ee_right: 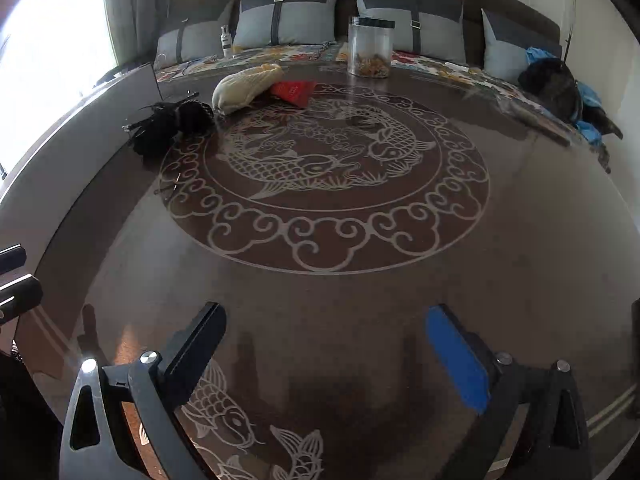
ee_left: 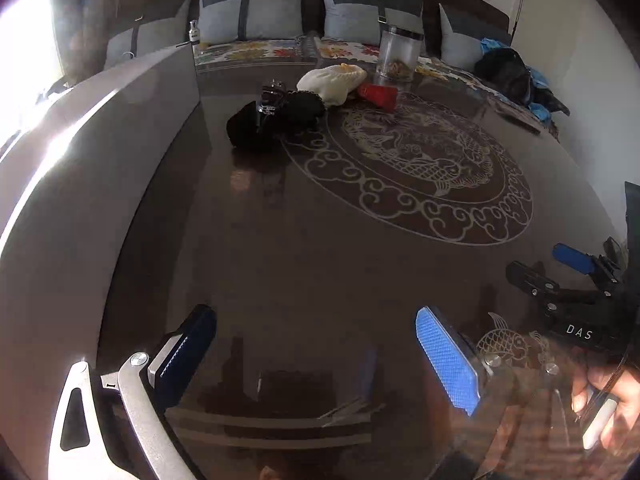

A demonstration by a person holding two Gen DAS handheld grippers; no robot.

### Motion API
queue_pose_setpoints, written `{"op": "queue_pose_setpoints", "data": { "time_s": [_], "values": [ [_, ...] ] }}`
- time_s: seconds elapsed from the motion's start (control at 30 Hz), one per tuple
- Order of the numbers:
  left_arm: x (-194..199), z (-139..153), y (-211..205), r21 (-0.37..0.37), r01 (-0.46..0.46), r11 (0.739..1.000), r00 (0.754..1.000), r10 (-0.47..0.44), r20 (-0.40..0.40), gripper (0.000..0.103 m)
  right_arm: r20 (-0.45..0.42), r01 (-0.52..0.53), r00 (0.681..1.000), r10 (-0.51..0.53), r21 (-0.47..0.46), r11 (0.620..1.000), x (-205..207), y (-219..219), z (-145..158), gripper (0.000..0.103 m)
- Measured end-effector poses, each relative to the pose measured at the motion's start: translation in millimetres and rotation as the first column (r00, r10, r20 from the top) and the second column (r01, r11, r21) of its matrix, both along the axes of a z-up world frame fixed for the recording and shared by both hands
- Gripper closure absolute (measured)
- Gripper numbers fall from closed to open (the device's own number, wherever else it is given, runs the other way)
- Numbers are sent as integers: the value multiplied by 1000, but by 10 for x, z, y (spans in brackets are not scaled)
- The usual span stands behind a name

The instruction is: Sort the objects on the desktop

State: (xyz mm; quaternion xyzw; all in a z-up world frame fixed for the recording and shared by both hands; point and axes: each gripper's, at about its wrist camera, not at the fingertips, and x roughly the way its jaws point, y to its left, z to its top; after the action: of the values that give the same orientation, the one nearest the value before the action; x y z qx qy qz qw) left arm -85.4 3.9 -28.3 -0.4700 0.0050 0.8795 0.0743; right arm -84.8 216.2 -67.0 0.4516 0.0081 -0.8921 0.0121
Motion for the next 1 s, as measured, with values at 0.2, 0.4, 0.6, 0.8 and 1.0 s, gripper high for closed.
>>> {"op": "queue_pose_setpoints", "data": {
  "time_s": [0.2,0.4,0.6,0.8,1.0],
  "values": [
    [-385,-201,278,-62,15,998,1000,-15,-9,0,19,17,1000,-17,12,1000,-229,132,-137,1],
    [-386,-207,276,-49,14,999,1000,-15,-23,0,16,5,1000,-5,12,1000,-302,109,-159,0],
    [-373,-202,281,-50,8,999,1000,-9,-26,0,16,6,1000,-6,12,1000,-300,111,-162,0],
    [-376,-197,277,-50,7,999,1000,-8,-26,0,16,6,1000,-6,12,1000,-299,110,-160,0],
    [-375,-193,277,-52,6,999,1000,-8,-26,0,17,6,1000,-6,12,1000,-298,110,-157,0]
  ]
}}
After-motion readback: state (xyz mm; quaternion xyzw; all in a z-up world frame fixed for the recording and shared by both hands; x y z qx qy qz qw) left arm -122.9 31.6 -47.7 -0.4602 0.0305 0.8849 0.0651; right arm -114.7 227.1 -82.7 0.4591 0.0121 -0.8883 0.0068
